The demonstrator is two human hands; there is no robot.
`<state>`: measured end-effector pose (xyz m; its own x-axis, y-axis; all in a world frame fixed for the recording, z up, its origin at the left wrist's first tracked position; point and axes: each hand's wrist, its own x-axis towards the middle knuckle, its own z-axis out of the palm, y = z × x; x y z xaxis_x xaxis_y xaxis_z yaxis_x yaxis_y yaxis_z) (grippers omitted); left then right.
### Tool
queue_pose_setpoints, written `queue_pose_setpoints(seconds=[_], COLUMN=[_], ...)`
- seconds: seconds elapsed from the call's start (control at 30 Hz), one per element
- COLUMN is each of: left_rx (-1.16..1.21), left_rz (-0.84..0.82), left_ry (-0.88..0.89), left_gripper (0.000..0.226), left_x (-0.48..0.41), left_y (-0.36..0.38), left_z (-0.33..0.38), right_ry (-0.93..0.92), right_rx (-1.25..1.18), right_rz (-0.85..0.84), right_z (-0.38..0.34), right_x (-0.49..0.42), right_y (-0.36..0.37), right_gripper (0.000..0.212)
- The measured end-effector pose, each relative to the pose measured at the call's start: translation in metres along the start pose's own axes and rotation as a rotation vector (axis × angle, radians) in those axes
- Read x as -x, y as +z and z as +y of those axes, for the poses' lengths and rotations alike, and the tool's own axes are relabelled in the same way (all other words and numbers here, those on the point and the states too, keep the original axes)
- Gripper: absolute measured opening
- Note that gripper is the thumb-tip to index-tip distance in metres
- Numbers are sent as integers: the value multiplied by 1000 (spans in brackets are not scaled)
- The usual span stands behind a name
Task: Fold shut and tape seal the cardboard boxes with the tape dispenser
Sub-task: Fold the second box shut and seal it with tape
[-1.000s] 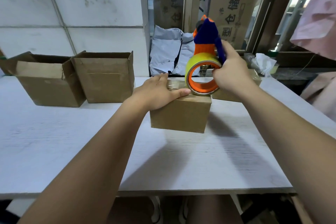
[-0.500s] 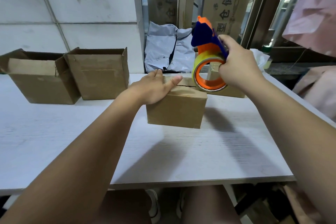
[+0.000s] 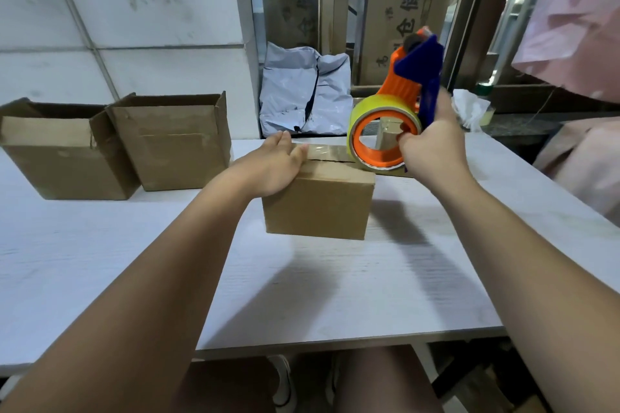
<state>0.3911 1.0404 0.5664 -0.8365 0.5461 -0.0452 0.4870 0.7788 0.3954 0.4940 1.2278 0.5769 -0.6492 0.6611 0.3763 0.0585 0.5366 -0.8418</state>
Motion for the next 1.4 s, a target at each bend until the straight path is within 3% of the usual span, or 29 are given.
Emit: queue_pose_setpoints(seconds=[0.27, 0.57, 0.9, 1.07, 1.2, 1.33, 1.4], left_rx=[-30, -75, -79, -73, 2, -189, -313], left_rz=[-22, -31, -14, 0, 17, 32, 37], left_ry=[-27, -19, 3, 1, -55, -239, -212], left_gripper=[57, 58, 58, 53, 62, 65, 60], left_x=[1, 4, -1, -5, -2, -4, -6], left_y=[-4, -5, -3, -1, -1, -4, -7], left_z=[2, 6, 2, -3, 4, 14, 16], right_ry=[6, -49, 101, 228, 246, 203, 184], right_rx=[46, 45, -82, -107, -79, -64, -58], right_rz=[-79, -19, 89, 47, 5, -19, -24], right_z=[0, 17, 42, 56, 60, 54, 52], right_x=[-9, 9, 28, 36, 37, 39, 40], right_y=[-21, -25, -11, -1, 0, 8, 13], right_gripper=[75, 77, 82, 77, 74, 72, 71])
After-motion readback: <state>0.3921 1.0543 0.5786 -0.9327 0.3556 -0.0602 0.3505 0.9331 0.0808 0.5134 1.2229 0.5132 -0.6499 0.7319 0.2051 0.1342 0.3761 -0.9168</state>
